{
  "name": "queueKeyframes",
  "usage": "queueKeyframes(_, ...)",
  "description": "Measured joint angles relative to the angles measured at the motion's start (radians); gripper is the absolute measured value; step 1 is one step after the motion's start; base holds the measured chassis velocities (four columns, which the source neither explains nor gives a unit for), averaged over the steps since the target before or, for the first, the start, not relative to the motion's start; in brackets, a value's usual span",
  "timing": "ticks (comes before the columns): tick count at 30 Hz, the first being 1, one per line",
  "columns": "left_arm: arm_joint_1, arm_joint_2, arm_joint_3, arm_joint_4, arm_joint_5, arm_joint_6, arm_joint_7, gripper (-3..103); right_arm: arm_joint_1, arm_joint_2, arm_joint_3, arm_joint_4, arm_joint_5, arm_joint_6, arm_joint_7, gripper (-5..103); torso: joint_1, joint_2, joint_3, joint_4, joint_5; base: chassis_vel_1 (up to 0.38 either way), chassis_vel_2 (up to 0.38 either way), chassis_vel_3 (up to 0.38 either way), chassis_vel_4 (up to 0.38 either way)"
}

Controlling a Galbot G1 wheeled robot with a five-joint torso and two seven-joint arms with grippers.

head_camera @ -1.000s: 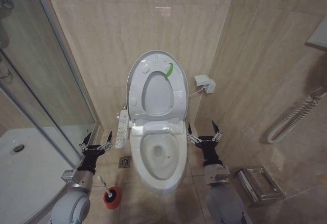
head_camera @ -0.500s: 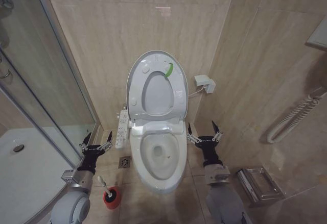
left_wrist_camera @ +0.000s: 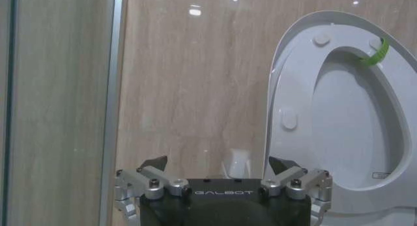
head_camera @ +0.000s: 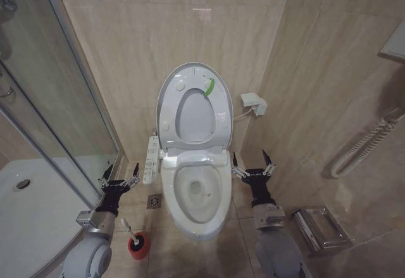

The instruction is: Open the toilet lid, clean the toilet bowl with a toilet brush, close the toilet lid, and flush.

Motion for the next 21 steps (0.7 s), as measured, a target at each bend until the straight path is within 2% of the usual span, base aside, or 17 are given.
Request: queueKeyframes(21,0.000,0.000,0.000,0.000,0.000,0.000,0.000,100,0.000,0.000,0.000,0.000,0.000,0.000,0.000,100,0.000,0.000,0.000,0.0000,-0.0001,0.000,0.000,0.000,0.000)
